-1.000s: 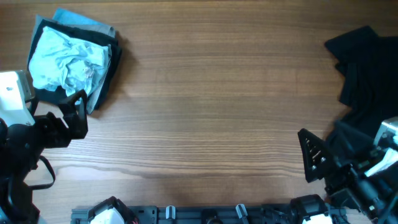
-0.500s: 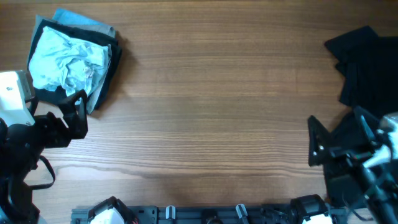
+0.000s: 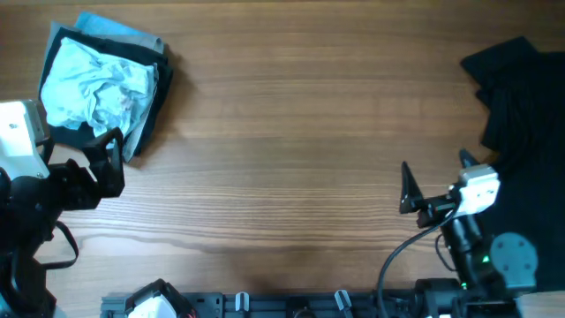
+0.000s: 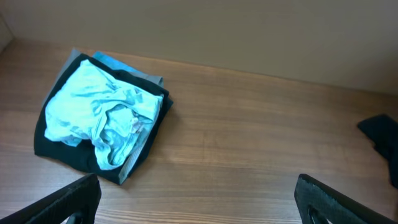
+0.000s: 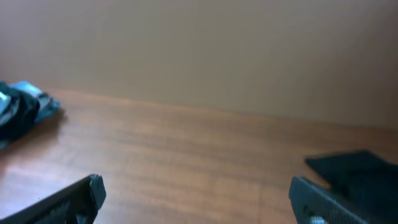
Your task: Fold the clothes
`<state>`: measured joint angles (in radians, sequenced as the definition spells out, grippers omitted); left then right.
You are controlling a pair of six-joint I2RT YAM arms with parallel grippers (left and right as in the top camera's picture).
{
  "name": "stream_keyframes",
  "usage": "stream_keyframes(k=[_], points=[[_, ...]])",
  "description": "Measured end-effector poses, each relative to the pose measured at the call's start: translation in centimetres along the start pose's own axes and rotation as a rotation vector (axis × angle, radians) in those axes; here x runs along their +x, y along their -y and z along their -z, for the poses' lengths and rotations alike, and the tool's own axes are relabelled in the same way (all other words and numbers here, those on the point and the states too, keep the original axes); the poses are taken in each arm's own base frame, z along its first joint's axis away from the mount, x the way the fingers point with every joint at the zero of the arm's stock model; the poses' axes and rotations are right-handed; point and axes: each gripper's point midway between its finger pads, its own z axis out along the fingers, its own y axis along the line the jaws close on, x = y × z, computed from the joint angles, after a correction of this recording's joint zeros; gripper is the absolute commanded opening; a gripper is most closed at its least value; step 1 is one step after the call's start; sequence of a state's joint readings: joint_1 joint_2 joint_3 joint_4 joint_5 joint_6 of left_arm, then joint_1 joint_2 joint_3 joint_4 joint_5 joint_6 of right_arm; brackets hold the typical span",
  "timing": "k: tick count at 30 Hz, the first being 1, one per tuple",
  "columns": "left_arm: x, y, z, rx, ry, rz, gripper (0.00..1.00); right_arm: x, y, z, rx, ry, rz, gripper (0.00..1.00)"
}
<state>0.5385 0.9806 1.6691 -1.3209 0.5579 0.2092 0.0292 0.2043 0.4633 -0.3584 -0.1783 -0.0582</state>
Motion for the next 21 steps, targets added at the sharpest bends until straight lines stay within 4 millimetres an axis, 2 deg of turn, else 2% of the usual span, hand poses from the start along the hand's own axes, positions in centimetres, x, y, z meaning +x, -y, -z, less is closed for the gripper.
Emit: stream_keyframes(k=[2, 6, 14, 18, 21], points=[[0.0, 0.0, 0.0, 0.0, 0.0, 0.0, 1.0, 1.2, -0.4, -0.2, -0.018, 0.039, 0.008, 1.0], [0.0, 0.0, 0.0, -0.001, 0.001, -0.001, 1.0, 2.4, -0.7, -0.4, -0.031, 0.114, 0.024, 1.0], [0.0, 0.0, 0.0, 0.0, 0.0, 0.0, 1.0, 3.6, -0.7, -1.7, -0.034, 0.246, 0.058, 1.0], [0.0, 0.0, 0.0, -0.001, 0.0, 0.0, 1.0, 5.8, -0.7, -2.3, -0.036, 0.209, 0.054, 1.0], [0.0, 0.0, 0.0, 0.0, 0.0, 0.0, 1.0, 6.5, -0.8, -2.5, -0.037, 0.186, 0.05, 1.0]])
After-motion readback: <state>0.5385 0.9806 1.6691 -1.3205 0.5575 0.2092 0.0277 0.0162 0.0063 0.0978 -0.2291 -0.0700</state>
